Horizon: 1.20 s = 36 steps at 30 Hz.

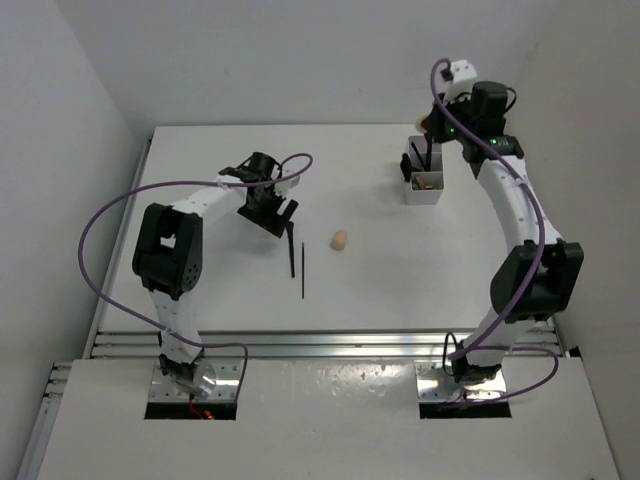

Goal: Organize the makeup

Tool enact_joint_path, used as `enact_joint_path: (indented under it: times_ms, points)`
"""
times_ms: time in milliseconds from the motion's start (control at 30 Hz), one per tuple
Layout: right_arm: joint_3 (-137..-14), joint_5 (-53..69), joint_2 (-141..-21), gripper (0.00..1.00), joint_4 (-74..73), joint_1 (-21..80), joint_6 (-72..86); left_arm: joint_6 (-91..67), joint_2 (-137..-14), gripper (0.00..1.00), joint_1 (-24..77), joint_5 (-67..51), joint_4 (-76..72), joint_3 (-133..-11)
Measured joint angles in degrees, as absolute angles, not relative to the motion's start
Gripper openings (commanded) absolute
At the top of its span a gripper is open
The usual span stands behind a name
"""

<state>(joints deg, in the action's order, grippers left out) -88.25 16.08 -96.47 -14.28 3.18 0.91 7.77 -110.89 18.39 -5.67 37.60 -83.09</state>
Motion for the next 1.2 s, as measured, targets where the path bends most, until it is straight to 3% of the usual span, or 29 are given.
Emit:
enact_joint_path:
  times_ms: [367,1200]
  points:
    - [-112.86,9.37,-122.67,0.0,-15.27,-6.22,6.5,10.09,-112.42,0.89,18.41,-4.43,38.68,-85.36]
    - [-105.95,13.52,-126.3,0.0,-14.31,-6.22,8.05,10.28,-116.42,0.89,19.11,-2.17,40.47,-89.65]
